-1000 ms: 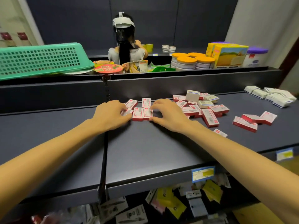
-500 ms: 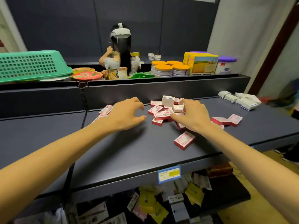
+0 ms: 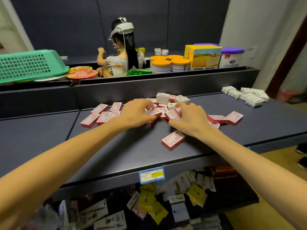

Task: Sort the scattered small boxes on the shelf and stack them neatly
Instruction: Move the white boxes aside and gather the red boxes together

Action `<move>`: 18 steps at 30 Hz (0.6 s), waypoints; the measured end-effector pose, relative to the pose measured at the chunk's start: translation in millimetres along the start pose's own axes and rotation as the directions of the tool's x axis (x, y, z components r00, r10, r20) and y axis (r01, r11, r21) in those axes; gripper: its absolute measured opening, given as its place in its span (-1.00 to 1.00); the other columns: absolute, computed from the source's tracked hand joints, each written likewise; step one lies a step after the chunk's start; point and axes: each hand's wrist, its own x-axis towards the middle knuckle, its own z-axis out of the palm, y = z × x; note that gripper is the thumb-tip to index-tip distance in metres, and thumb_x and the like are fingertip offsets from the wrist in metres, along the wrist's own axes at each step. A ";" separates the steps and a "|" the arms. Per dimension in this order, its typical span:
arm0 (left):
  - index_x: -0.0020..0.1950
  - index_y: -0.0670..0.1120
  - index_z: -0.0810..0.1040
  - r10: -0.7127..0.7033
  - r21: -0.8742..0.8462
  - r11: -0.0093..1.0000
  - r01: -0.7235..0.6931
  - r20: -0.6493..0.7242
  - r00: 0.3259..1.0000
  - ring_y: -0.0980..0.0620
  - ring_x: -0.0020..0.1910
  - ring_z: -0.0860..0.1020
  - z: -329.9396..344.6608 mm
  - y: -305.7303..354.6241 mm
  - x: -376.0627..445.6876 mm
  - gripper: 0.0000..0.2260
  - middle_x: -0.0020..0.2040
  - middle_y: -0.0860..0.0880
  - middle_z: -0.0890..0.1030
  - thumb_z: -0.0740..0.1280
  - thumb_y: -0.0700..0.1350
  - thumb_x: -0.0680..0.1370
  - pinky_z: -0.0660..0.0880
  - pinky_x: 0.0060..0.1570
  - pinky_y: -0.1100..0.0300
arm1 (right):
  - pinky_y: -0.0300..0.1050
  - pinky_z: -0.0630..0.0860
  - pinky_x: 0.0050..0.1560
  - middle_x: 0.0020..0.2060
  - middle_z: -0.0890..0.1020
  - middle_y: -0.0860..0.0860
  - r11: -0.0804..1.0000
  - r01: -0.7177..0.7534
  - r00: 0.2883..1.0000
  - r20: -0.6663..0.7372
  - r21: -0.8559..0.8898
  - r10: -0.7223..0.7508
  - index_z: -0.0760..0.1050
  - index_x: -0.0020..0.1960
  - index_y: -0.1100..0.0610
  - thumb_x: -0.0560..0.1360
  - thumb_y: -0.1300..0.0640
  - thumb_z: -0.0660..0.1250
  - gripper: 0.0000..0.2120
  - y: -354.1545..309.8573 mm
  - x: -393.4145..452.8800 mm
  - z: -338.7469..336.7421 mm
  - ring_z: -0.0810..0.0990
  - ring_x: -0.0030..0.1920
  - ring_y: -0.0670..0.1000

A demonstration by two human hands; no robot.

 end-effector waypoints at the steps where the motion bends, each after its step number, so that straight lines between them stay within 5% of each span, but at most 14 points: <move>1: 0.12 0.10 0.64 -0.030 -0.040 0.999 0.029 -0.025 0.999 0.02 0.00 0.60 -5.1 -3.0 -4.6 -0.67 0.07 0.08 0.67 0.44 0.20 0.43 0.60 0.01 0.03 | -0.01 0.49 0.05 0.05 0.66 0.04 0.999 0.000 1.000 -0.013 0.044 0.000 0.48 0.35 0.00 0.41 -0.26 0.34 -0.41 -3.4 0.1 -0.2 0.60 0.06 0.13; 6: 0.04 0.09 0.64 -0.061 -0.019 0.998 0.060 -0.070 0.996 0.10 -0.13 0.55 -37.4 -38.6 -54.8 -0.67 -0.04 0.13 0.65 0.45 0.27 0.42 0.55 -0.14 0.13 | -0.03 0.57 -0.04 -0.10 0.68 -0.07 0.957 0.148 0.989 -0.024 0.251 -0.146 0.55 0.27 -0.02 0.36 -0.29 0.33 -0.44 -40.1 -6.8 7.0 0.60 -0.03 0.00; 11: 0.10 0.13 0.61 -0.161 0.109 0.981 0.161 -0.005 0.987 0.06 -0.05 0.54 -51.9 -91.3 -96.7 -0.62 0.06 0.11 0.65 0.46 0.29 0.38 0.47 -0.15 0.13 | -0.03 0.56 0.01 0.02 0.68 -0.03 0.906 0.324 0.937 0.036 0.273 -0.346 0.52 0.31 0.02 0.40 -0.20 0.39 -0.46 -99.2 -9.8 29.7 0.60 0.03 0.03; 18: 0.06 0.11 0.63 -0.226 0.131 0.966 0.223 0.008 0.974 0.07 -0.08 0.57 -65.2 -135.5 -127.1 -0.61 0.02 0.11 0.67 0.45 0.33 0.40 0.54 -0.13 0.13 | 0.05 0.59 0.04 0.06 0.67 -0.01 0.906 0.330 0.922 0.115 0.266 -0.370 0.45 0.36 0.01 0.47 -0.21 0.37 -0.46 -144.2 6.4 53.5 0.56 0.05 0.02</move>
